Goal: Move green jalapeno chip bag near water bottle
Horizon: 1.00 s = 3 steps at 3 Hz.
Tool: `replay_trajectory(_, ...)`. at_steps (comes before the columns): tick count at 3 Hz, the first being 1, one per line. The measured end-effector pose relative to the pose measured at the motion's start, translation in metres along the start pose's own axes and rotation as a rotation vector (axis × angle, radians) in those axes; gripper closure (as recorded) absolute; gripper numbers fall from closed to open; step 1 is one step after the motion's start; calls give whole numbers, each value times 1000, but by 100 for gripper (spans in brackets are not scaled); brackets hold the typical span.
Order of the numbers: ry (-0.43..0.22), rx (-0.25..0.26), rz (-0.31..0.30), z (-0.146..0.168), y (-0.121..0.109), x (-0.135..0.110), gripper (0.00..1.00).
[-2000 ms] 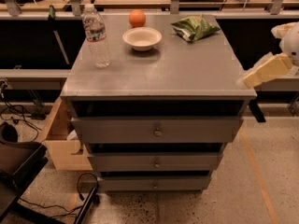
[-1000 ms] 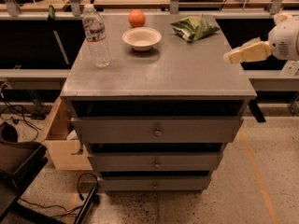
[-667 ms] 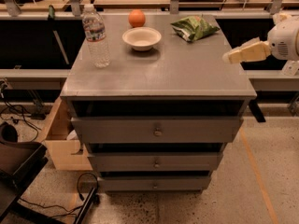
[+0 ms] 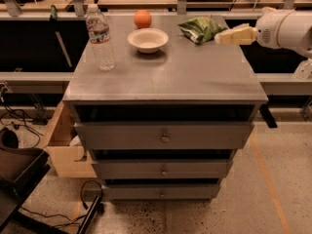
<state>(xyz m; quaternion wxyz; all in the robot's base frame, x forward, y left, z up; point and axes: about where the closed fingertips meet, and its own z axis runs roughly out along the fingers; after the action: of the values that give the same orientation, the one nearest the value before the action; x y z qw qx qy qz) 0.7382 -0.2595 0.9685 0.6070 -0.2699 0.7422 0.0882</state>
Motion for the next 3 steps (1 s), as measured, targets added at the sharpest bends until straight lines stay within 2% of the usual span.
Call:
replay_trajectory(1,-34,-19,49,57,-19,-4,0)
replay_trajectory(2,-49,-10,85,103,-39,-10,0)
replay_trajectory(3,-65,14,115,135,-51,-16,0)
